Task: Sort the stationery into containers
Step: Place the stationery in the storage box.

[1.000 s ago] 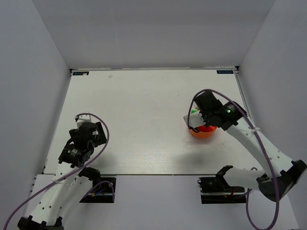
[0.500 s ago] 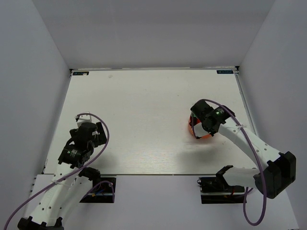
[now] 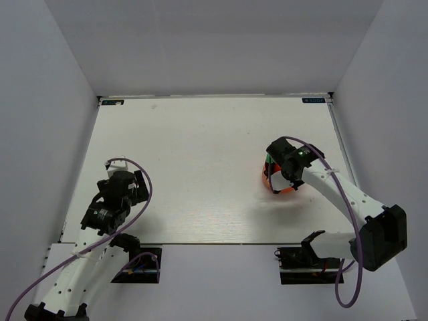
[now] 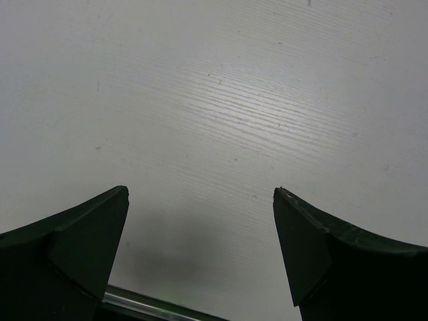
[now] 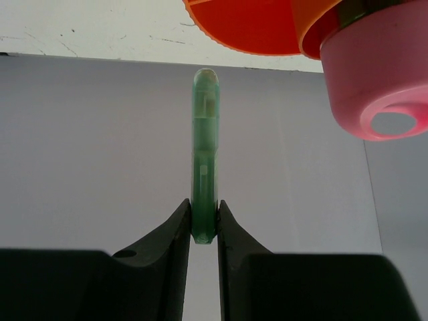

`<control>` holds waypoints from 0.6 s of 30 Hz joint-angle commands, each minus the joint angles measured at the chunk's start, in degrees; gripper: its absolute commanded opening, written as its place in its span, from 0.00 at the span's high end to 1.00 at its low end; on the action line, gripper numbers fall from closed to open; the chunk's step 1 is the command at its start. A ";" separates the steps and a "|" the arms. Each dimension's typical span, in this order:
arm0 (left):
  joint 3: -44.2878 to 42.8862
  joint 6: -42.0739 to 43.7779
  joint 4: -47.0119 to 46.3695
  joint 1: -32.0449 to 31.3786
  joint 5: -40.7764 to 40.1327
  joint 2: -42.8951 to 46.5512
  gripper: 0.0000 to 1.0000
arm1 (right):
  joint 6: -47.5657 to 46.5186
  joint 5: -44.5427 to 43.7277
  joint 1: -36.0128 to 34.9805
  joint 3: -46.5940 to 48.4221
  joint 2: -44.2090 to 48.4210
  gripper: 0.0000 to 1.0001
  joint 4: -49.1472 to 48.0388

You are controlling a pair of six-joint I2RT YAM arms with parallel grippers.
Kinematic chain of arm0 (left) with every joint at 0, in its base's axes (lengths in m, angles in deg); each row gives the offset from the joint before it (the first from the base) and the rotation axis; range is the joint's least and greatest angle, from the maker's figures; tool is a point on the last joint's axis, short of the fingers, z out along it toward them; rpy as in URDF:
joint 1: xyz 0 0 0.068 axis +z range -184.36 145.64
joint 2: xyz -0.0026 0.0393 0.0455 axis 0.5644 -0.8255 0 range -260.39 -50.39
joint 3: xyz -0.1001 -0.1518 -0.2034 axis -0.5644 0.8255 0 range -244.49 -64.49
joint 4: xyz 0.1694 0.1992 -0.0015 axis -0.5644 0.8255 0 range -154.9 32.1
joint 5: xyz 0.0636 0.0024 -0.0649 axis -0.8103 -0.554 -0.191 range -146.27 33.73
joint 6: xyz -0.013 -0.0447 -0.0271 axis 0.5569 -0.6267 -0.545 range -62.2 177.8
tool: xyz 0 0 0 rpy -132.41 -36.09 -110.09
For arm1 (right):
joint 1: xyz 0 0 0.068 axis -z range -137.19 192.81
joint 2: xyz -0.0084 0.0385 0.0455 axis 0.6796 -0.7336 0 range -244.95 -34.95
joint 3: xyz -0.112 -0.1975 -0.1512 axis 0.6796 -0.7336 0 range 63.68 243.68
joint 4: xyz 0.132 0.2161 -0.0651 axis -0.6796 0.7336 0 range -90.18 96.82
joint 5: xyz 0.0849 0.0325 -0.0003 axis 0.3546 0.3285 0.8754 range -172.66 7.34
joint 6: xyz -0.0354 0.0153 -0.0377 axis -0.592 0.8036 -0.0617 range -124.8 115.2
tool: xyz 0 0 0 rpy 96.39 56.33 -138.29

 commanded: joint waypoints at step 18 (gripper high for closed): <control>0.08 0.41 -1.43 0.29 0.34 0.01 0.01 | -23.16 8.53 4.78 2.82 -2.39 1.00 7.43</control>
